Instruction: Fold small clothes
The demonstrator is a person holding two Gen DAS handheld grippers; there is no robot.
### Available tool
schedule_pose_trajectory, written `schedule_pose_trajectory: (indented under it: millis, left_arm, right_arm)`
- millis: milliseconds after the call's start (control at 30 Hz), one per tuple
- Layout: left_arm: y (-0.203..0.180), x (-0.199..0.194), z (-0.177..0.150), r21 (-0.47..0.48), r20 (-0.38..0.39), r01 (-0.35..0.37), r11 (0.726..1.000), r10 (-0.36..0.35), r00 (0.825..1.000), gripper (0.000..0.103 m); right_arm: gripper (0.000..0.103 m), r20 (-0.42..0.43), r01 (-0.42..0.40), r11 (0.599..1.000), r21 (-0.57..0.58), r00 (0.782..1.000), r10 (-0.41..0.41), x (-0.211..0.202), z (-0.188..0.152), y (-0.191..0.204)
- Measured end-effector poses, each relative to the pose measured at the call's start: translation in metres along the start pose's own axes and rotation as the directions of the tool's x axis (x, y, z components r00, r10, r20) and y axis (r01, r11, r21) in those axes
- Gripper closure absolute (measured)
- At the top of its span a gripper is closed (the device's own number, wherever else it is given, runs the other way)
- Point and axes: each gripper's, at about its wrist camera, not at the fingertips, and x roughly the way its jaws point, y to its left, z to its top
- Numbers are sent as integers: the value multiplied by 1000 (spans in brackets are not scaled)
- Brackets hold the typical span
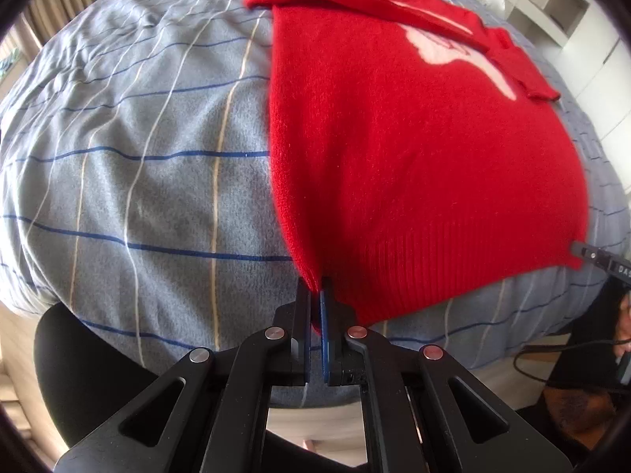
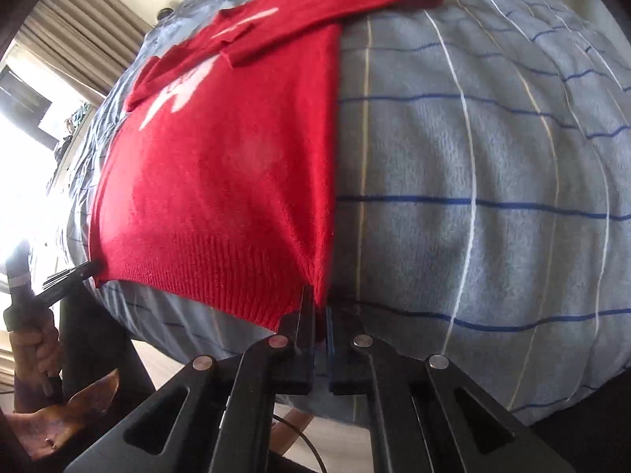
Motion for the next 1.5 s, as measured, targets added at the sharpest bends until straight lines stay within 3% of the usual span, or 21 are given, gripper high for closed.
schedule_pose_trajectory:
  millis: [167, 200, 233, 300, 333, 433, 533, 633, 700, 767, 800, 833, 933, 1000, 1067, 1167, 1233, 1300, 1433, 1500]
  left_arm:
    - [-7, 11, 0, 11, 6, -59, 998, 59, 998, 97]
    - [-7, 9, -1, 17, 9, -65, 998, 65, 998, 94]
    - [-7, 4, -3, 24, 11, -64, 998, 64, 998, 91]
    - [-4, -9, -8, 33, 19, -96, 995, 95, 995, 54]
    - [-3, -19, -11, 32, 48, -122, 992, 120, 992, 50]
    - [7, -47, -14, 17, 115, -161, 987, 158, 981, 49]
    - [20, -70, -7, -41, 176, -167, 985, 172, 969, 49]
    - [27, -82, 5, -72, 212, -173, 982, 184, 960, 49]
    - [26, -91, 11, -74, 236, -174, 982, 187, 954, 48]
    - [25, -98, 8, -65, 249, -181, 981, 192, 949, 43]
    - [28, -99, 10, -59, 249, -194, 979, 202, 947, 42]
    - [29, -98, 9, -52, 249, -211, 976, 217, 944, 42]
    - [32, -91, 8, -43, 237, -243, 969, 246, 940, 42]
    - [31, -89, 11, -41, 233, -242, 969, 245, 941, 42]
    - [25, -87, 19, -33, 242, -236, 971, 237, 941, 42]
    - [6, -88, 37, 5, 276, -210, 978, 201, 940, 42]
    - [-13, -91, 54, 49, 306, -195, 980, 171, 937, 42]
    - [-32, -91, 70, 104, 330, -193, 976, 149, 932, 42]
    - [-69, -82, 99, 227, 371, -232, 946, 137, 918, 42]
    - [-83, -73, 112, 284, 377, -243, 928, 125, 918, 42]
  right_arm:
    - [99, 4, 37, 997, -63, 999, -37, 1, 2, 9]
    - [95, -7, 37, 995, -88, 999, -37, -3, 2, 12]
    - [80, -28, 48, 993, -108, 998, -51, -9, 3, 16]
    - [55, -2, 100, 982, -159, 995, -101, -31, 12, 17]
    - [54, 53, 141, 971, -192, 990, -134, -46, 19, 21]
    - [46, 196, 225, 923, -311, 966, -170, -78, 58, 43]
    - [41, 294, 228, 863, -452, 951, -97, -70, 104, 73]
    - [40, 292, 207, 790, -577, 956, -38, -28, 137, 101]
    - [40, 231, 193, 780, -595, 971, -64, 13, 156, 106]
    - [44, 175, 151, 830, -537, 982, -65, 37, 171, 94]
    - [64, 195, 132, 861, -492, 980, -39, 31, 177, 85]
    - [96, 222, 128, 889, -439, 975, -31, 19, 182, 73]
    - [97, 344, 89, 966, -244, 939, 1, -43, 192, 14]
    - [97, 413, 97, 990, -99, 909, -47, -87, 191, -43]
    - [97, 452, 129, 990, 49, 881, -137, -128, 186, -103]
    - [97, 438, 172, 950, 262, 856, -276, -169, 168, -193]
    - [97, 403, 165, 916, 366, 859, -316, -181, 151, -239]
    - [97, 373, 129, 900, 416, 879, -298, -181, 135, -268]
    - [97, 318, 88, 876, 475, 910, -265, -151, 116, -295]
    - [97, 298, 96, 865, 493, 915, -271, -135, 106, -303]
